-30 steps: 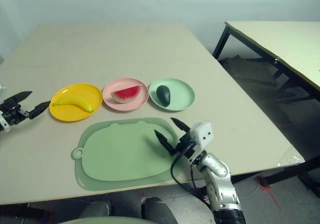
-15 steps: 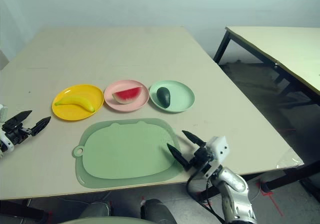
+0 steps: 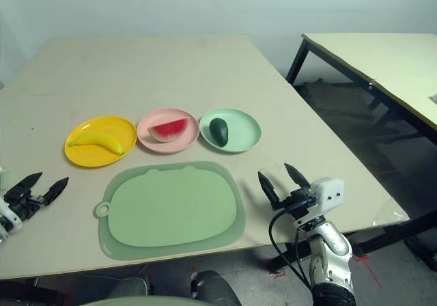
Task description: Place the fruits into color-matched plates.
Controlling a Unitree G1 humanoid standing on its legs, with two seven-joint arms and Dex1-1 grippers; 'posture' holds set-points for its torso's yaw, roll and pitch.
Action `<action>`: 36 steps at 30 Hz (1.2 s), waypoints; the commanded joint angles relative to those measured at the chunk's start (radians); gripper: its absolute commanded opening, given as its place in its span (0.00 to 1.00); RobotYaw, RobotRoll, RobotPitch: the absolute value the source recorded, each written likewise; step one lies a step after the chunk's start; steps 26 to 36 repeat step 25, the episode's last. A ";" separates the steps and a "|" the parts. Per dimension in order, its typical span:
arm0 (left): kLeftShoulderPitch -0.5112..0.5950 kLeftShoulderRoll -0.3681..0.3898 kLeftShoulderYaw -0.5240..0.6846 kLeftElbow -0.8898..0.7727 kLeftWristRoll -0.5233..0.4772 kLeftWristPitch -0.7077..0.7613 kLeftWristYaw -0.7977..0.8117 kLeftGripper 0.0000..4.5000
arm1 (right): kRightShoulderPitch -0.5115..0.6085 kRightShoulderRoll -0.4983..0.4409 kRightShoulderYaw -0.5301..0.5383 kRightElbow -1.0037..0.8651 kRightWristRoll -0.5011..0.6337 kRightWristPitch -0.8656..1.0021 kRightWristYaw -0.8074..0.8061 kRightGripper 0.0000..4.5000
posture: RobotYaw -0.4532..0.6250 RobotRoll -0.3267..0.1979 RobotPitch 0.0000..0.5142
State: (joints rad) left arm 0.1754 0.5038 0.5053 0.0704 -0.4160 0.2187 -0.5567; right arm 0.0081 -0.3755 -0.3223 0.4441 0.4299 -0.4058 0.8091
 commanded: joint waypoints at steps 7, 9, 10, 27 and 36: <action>0.025 0.008 0.043 -0.019 -0.036 0.004 0.004 0.99 | -0.055 -0.038 -0.023 0.081 0.002 0.009 0.008 1.00 | 0.51 0.62 0.00; 0.025 0.006 0.024 -0.015 -0.021 -0.007 0.003 0.99 | -0.074 -0.045 -0.030 0.105 0.000 0.005 0.003 1.00 | 0.52 0.62 0.00; 0.027 0.004 0.015 -0.016 -0.012 -0.013 0.003 0.99 | -0.078 -0.046 -0.029 0.101 -0.001 0.008 0.000 1.00 | 0.52 0.62 0.00; 0.060 -0.001 0.012 -0.021 0.002 -0.046 0.011 0.99 | -0.007 -0.002 -0.016 0.001 -0.021 0.063 -0.092 1.00 | 0.55 0.62 0.00; 0.060 -0.001 0.012 -0.021 0.002 -0.046 0.011 0.99 | -0.007 -0.002 -0.016 0.001 -0.021 0.063 -0.092 1.00 | 0.55 0.62 0.00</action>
